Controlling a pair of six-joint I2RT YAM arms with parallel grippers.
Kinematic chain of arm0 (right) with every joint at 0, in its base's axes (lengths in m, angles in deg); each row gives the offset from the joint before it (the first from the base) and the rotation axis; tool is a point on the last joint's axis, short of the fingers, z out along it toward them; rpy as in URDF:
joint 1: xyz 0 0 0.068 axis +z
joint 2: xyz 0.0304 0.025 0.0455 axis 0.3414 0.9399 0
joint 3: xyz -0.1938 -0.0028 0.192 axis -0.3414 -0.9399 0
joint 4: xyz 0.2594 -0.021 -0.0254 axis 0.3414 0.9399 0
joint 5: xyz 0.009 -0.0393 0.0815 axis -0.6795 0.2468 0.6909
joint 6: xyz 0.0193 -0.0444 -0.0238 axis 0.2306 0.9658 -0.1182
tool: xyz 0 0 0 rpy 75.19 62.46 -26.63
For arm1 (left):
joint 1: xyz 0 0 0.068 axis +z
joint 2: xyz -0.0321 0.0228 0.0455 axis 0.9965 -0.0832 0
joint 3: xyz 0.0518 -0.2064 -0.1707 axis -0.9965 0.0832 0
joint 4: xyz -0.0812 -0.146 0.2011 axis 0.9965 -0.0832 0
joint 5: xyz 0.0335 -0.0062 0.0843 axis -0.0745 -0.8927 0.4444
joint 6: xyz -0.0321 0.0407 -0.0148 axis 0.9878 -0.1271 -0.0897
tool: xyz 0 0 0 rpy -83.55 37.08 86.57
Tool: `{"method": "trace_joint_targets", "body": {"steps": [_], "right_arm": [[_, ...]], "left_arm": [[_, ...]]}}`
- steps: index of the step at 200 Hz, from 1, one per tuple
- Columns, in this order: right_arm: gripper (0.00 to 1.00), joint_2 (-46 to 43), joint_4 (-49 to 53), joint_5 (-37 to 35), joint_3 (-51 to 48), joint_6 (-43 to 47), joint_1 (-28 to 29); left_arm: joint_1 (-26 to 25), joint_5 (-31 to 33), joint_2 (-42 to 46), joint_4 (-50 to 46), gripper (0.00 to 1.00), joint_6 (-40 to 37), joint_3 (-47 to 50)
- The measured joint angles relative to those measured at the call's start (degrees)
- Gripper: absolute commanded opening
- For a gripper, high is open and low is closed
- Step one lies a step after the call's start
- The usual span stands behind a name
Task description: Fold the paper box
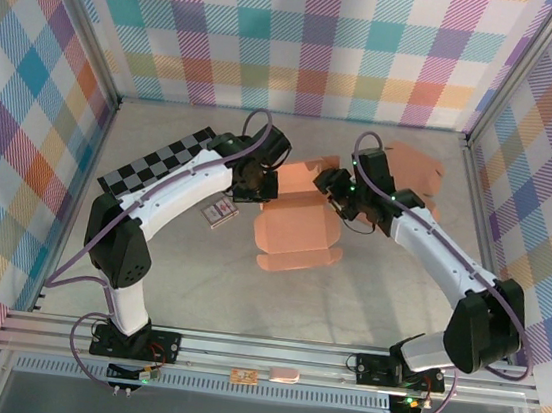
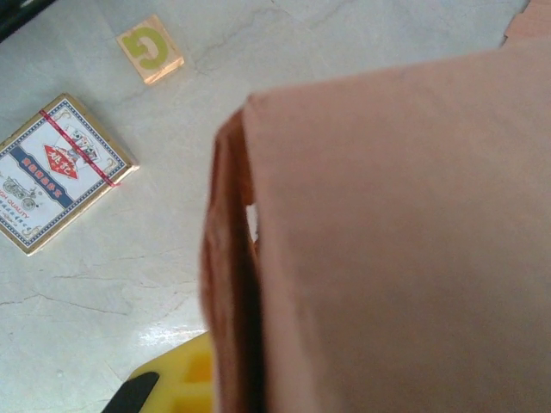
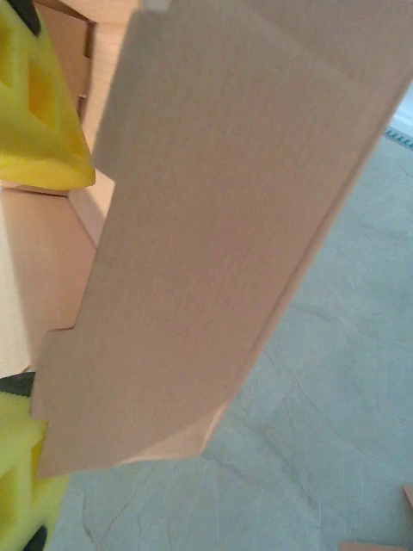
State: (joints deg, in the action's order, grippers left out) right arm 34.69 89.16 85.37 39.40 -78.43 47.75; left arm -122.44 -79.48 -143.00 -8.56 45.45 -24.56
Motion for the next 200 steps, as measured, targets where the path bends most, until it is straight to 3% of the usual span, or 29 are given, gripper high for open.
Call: {"method": "trace_joint_targets", "body": {"steps": [28,56,83,110,136,162,200], "right_arm": [[0.65,-0.76,3.85,7.45,5.25,6.78,-3.15],[0.66,-0.79,5.66,19.71,12.63,14.71,-10.51],[0.61,-0.46,6.4,27.71,16.76,18.45,-19.12],[0.49,2.95,6.1,32.2,18.25,20.52,-25.46],[0.43,10.56,5.95,35.34,20.06,22.8,-27.15],[0.37,18.91,6.25,38.66,22.73,26.67,-27.15],[0.39,24.41,6.34,44.3,25.18,32.28,-26.86]], "left_arm": [[3.89,-4.7,-0.7,-0.09,0.0,-1.75,-1.92],[8.15,-8.98,-5.22,-0.52,0.0,-5.75,-8.28],[11.67,-12.59,-10.54,-0.66,0.0,-9.49,-13.16],[14.6,-16.63,-15.89,-1.07,0.0,-13.64,-18.71],[16.52,-21.64,-21.62,-1.51,0.0,-18.14,-25.94],[17.55,-26.99,-23.93,-1.4,0.0,-20.72,-27.1],[17.59,-32.72,-24.76,-1.36,0.0,-22.16,-27.08]]}}
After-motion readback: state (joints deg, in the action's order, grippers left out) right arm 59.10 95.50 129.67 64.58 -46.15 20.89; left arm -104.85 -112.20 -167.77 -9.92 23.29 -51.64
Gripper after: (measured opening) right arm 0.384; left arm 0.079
